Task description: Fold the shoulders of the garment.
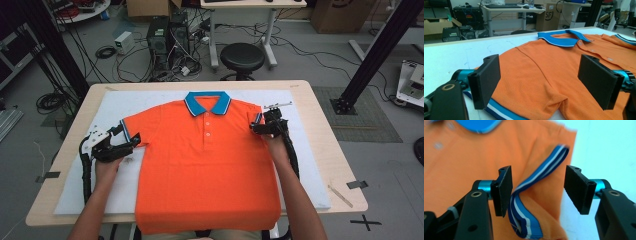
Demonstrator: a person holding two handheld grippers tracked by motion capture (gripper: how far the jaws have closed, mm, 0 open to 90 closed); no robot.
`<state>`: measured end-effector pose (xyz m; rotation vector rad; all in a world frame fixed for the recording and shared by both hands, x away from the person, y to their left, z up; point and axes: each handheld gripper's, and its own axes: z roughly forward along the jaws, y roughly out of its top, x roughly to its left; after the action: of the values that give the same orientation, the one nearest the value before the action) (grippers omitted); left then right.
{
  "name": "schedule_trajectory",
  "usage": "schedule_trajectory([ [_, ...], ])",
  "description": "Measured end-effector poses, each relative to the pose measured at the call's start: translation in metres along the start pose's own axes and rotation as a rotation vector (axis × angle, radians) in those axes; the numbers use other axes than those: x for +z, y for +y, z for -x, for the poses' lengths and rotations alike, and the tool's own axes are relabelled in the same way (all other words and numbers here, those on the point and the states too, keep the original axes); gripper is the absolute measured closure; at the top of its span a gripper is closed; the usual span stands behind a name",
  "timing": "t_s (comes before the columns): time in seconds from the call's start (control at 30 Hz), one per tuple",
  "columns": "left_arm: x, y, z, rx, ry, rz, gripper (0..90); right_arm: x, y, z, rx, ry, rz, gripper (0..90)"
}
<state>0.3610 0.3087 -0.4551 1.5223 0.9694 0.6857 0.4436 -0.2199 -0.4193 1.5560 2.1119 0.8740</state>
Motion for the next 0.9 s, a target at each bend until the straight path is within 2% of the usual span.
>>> schedule_trajectory([
  [0.07,0.0,0.0,0.0,-0.001,-0.001,0.001,18.4,0.011,-0.001,-0.002,0.005,-0.007,-0.044,45.0],
  [0.13,0.0,0.0,0.0,0.001,0.0,0.0,18.4,0.017,-0.002,-0.003,0.005,0.018,-0.062,59.6],
  [0.17,0.0,0.0,0.0,0.001,-0.002,0.0,18.4,0.018,-0.001,-0.004,0.002,0.029,-0.058,69.6],
  [0.23,0.0,0.0,0.0,0.003,-0.003,0.0,18.4,0.017,0.0,-0.008,-0.054,0.027,-0.05,86.1],
  [0.27,0.0,0.0,0.0,0.003,-0.003,0.0,18.4,0.016,0.001,-0.01,-0.076,0.029,-0.044,88.4],
  [0.37,0.0,0.0,0.0,0.003,-0.003,0.0,18.4,0.014,0.006,-0.016,-0.112,0.035,-0.009,88.9],
  [0.43,0.0,0.0,0.0,0.003,-0.002,0.0,18.4,0.011,0.009,-0.019,-0.111,0.052,0.026,88.9],
  [0.47,0.0,0.0,0.0,0.003,-0.002,0.0,18.5,0.011,0.009,-0.019,-0.111,0.052,0.026,88.9],
  [0.5,0.0,0.0,0.0,0.002,-0.002,0.0,18.5,0.01,0.013,-0.024,-0.101,0.09,0.073,88.9],
  [0.57,0.0,0.0,0.0,-0.002,-0.002,0.001,18.4,0.01,0.016,-0.028,-0.102,0.115,0.096,88.5],
  [0.6,0.0,0.0,0.0,-0.002,-0.002,0.001,18.4,0.009,0.016,-0.031,-0.111,0.122,0.105,85.5],
  [0.63,0.0,0.0,0.0,-0.003,-0.004,0.001,18.5,0.009,0.016,-0.033,-0.118,0.114,0.107,73.3],
  [0.67,0.0,0.0,0.0,-0.003,-0.004,0.001,18.5,0.009,0.016,-0.035,-0.116,0.097,0.098,69.2],
  [0.7,0.0,0.0,0.0,-0.003,-0.005,0.001,18.5,0.009,0.016,-0.035,-0.116,0.097,0.098,69.2],
  [0.77,0.0,0.0,0.0,0.002,-0.005,0.001,18.5,0.011,0.013,-0.038,-0.148,0.071,0.062,64.4],
  [0.83,0.0,0.0,0.0,0.003,-0.004,0.0,18.5,0.015,0.01,-0.041,-0.161,0.073,0.028,63.3],
  [0.87,0.0,0.0,0.0,0.003,-0.004,0.0,18.4,0.015,0.01,-0.041,-0.161,0.073,0.028,63.3],
  [0.9,0.0,0.0,0.0,0.003,-0.004,0.0,18.4,0.02,0.007,-0.045,-0.183,0.071,-0.006,63.3],
])
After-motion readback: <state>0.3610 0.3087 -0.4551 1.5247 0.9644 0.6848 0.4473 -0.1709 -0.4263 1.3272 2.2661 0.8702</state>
